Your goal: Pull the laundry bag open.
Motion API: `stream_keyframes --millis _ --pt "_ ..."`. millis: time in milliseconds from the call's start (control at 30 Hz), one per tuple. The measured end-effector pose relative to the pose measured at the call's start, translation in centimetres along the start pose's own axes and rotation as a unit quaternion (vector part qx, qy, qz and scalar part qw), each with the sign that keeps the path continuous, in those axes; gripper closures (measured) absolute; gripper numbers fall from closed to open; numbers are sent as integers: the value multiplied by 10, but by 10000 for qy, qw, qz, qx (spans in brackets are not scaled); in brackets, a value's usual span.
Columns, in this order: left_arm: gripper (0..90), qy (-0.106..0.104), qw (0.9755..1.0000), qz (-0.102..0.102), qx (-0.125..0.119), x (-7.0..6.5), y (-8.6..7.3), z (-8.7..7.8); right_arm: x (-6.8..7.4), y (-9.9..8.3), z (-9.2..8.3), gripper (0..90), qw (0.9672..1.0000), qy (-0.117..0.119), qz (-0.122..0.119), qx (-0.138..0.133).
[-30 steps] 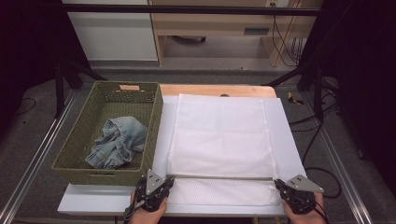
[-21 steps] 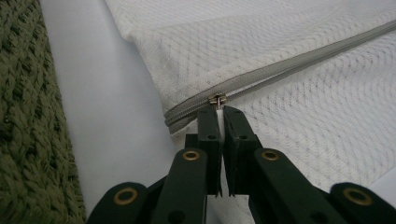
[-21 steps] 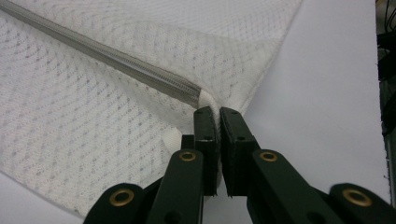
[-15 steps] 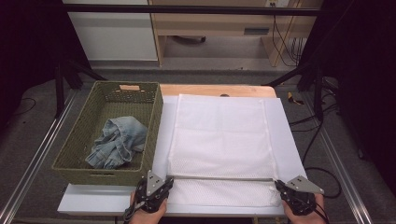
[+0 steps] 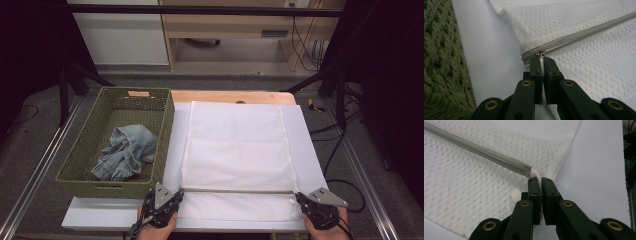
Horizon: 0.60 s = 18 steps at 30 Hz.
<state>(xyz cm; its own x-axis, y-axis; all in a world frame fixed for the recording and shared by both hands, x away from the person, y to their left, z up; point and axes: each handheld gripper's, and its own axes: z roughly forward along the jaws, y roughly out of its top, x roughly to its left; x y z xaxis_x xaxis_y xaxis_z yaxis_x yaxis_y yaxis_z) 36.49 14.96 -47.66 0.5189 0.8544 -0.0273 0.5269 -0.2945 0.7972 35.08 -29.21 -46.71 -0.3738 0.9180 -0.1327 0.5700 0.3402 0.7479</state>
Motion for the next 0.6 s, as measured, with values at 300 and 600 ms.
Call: stream_keyframes --millis 300,600 --pt "865 24 10000 14 21 -1 -1 1 -1 0 1 864 9999 -63 -66 48" --pt "865 -5 10000 -74 19 1 -2 1 -1 0 3 864 9999 -50 -38 92"
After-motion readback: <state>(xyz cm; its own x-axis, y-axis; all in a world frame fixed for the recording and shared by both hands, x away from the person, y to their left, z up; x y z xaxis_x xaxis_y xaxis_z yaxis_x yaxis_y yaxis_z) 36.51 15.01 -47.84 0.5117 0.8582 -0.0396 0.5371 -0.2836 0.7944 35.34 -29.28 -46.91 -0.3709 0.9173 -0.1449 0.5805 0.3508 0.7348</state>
